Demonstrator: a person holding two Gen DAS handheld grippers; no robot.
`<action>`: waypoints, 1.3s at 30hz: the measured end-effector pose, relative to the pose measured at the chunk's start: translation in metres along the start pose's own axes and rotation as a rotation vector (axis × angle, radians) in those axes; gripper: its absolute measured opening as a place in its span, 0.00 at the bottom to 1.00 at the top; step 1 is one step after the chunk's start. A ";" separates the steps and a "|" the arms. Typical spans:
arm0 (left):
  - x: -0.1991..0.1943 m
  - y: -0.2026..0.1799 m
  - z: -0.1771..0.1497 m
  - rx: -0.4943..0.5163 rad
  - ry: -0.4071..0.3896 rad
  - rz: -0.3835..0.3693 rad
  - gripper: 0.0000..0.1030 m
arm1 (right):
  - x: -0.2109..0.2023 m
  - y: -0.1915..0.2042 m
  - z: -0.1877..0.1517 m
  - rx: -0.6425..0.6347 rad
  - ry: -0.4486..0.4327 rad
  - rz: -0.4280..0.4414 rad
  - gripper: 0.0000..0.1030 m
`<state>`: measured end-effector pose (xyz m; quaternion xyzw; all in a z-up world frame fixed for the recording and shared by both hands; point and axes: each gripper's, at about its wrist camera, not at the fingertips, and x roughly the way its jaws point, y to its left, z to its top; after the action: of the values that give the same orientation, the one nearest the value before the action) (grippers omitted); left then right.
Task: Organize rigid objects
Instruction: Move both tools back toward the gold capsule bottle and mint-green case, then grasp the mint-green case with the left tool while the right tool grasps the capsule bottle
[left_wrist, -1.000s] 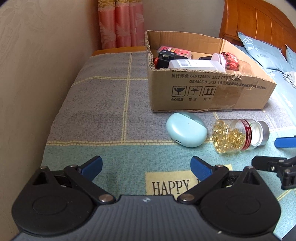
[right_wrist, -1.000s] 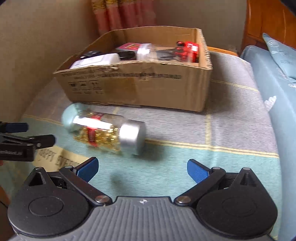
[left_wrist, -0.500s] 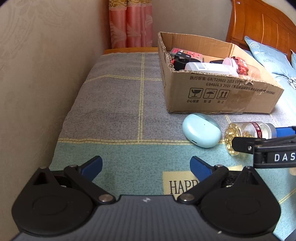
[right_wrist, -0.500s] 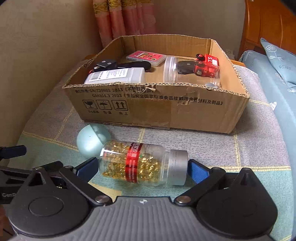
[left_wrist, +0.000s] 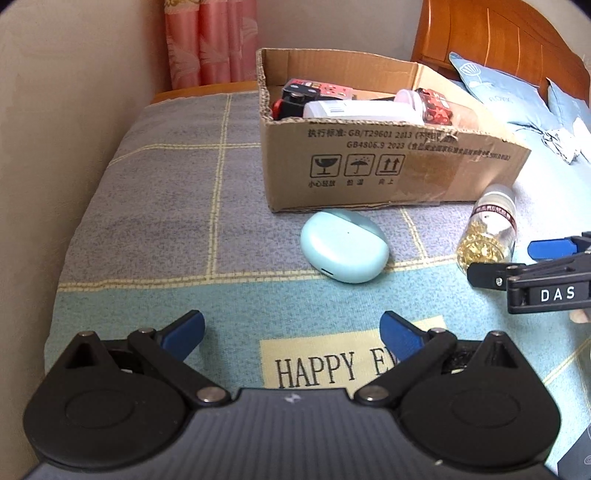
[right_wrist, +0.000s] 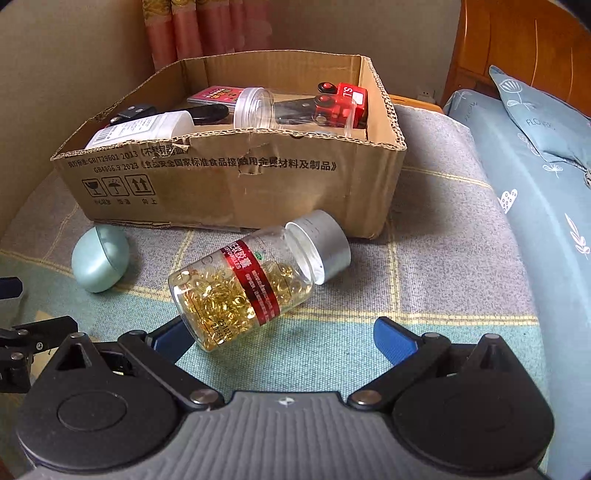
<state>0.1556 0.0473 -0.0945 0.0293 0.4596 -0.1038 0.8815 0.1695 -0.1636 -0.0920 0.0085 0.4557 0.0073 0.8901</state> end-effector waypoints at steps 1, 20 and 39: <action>0.002 -0.001 0.000 0.007 0.009 -0.001 0.98 | 0.001 0.000 0.000 -0.013 -0.001 -0.001 1.00; 0.028 -0.015 0.030 0.154 -0.022 -0.064 0.97 | 0.000 -0.001 -0.010 -0.111 -0.061 0.032 1.00; 0.010 -0.028 0.024 0.208 -0.028 -0.109 0.59 | 0.000 -0.001 -0.011 -0.117 -0.066 0.038 1.00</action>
<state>0.1752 0.0149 -0.0877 0.0941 0.4350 -0.1991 0.8731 0.1608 -0.1647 -0.0987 -0.0349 0.4248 0.0506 0.9032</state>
